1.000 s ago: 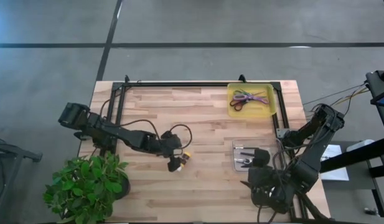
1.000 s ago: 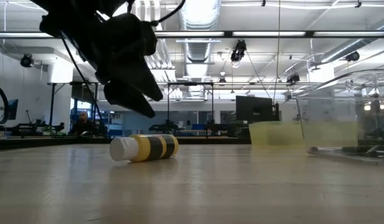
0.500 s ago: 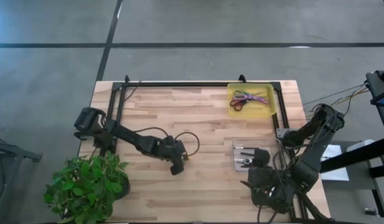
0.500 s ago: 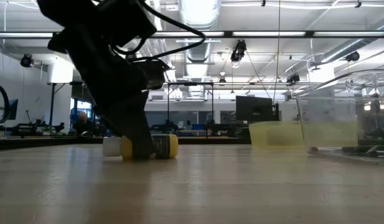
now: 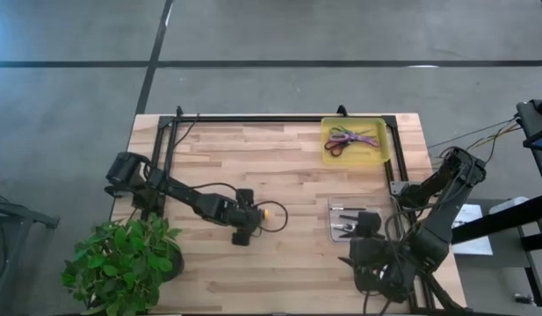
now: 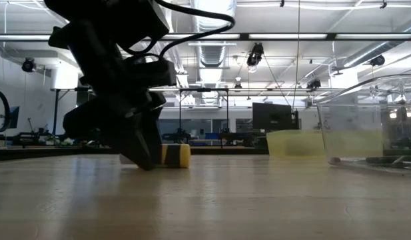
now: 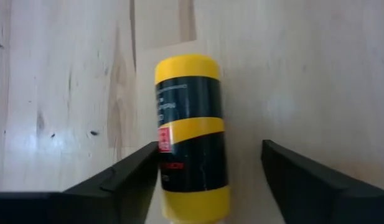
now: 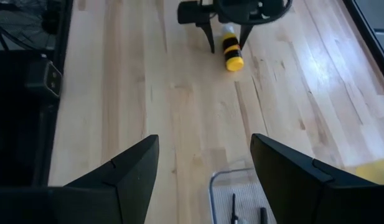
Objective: Pick & Place Paint Supplies
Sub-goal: Put the yellow paint bottle into the black bin
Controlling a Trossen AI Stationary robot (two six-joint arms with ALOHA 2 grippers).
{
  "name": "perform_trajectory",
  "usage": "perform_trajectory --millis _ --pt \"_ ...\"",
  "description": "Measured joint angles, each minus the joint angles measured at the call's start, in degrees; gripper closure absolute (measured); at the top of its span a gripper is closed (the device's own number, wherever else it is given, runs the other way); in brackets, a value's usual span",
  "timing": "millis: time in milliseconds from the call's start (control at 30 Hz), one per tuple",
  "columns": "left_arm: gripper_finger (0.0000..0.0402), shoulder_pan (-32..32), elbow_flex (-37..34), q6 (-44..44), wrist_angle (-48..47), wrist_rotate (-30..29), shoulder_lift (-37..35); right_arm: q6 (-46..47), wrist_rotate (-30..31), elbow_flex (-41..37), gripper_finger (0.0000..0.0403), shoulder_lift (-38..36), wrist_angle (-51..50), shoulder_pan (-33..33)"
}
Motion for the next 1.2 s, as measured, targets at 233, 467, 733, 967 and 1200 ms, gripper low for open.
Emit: perform_trajectory --millis 233,467,733,967,1200 --pt "0.0212 0.02 -0.43 2.86 2.05 2.04 -0.20 -2.69 0.20 -0.25 0.0150 -0.02 2.80 0.02" --pt "0.0250 -0.09 -0.44 6.95 5.03 9.01 -1.05 -3.86 0.21 -0.75 0.0150 -0.01 4.35 0.02" --pt "0.0233 -0.32 -0.44 10.06 10.49 9.54 -1.14 -10.09 0.44 -4.59 0.0150 -0.02 14.17 -0.46" --pt "0.0232 -0.83 0.21 16.66 19.37 9.36 -1.25 -22.25 2.17 -12.31 0.0150 -0.02 30.25 -4.97" --pt "0.0232 -0.98 3.41 20.01 21.20 6.46 -1.31 -31.31 3.42 -21.16 0.0150 -0.02 43.81 -11.37"
